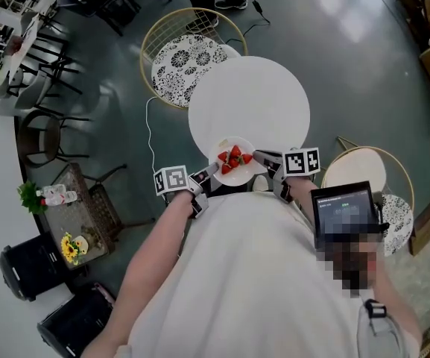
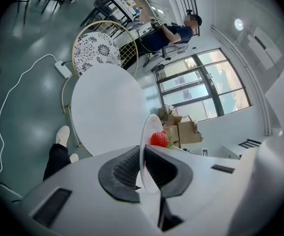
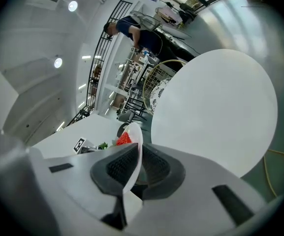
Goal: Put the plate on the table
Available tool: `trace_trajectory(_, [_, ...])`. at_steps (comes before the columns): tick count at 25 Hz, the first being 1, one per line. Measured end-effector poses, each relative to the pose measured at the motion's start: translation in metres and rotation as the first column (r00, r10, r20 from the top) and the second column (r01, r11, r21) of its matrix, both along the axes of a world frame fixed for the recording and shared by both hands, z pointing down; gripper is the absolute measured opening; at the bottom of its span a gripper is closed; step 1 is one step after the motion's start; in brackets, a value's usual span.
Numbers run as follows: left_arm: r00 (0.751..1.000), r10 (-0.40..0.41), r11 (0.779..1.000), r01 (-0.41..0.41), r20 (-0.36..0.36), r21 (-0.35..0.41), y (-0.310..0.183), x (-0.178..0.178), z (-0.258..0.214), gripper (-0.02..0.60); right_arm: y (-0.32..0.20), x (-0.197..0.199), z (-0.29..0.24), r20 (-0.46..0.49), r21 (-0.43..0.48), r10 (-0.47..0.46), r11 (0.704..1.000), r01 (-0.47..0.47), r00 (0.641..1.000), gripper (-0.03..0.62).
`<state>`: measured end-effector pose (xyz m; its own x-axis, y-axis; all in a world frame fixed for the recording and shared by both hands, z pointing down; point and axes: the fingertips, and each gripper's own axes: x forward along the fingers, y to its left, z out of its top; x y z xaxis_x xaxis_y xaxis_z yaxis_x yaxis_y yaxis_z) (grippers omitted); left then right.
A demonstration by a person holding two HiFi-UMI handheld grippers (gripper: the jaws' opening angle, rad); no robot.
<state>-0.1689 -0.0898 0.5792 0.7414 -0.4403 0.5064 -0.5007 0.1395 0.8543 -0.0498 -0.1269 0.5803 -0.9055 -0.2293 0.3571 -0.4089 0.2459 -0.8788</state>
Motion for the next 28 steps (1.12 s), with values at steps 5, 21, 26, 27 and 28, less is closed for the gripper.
trace_trajectory(5, [0.997, 0.066, 0.998, -0.065, 0.027, -0.018, -0.003, 0.001, 0.008, 0.014, 0.004, 0.002, 0.008, -0.034, -0.025, 0.021, 0.999, -0.022, 0.999, 0.026])
trace_trajectory(21, [0.998, -0.003, 0.997, 0.008, 0.058, -0.078, -0.062, -0.062, 0.067, 0.015, -0.063, -0.064, 0.071, -0.142, -0.096, -0.148, 0.986, 0.135, 0.979, 0.026])
trace_trajectory(26, [0.998, -0.025, 0.996, 0.030, 0.064, -0.082, -0.073, -0.076, 0.088, 0.015, -0.078, -0.080, 0.093, -0.173, -0.117, -0.195, 0.977, 0.177, 0.965, 0.026])
trace_trajectory(27, [0.998, -0.022, 0.996, 0.028, 0.065, -0.082, -0.073, -0.075, 0.088, 0.015, -0.077, -0.079, 0.093, -0.181, -0.125, -0.202, 0.975, 0.181, 0.963, 0.026])
trace_trajectory(28, [0.998, -0.018, 0.996, 0.023, 0.065, -0.082, -0.072, -0.074, 0.087, 0.015, -0.075, -0.077, 0.091, -0.191, -0.132, -0.209, 0.974, 0.186, 0.959, 0.026])
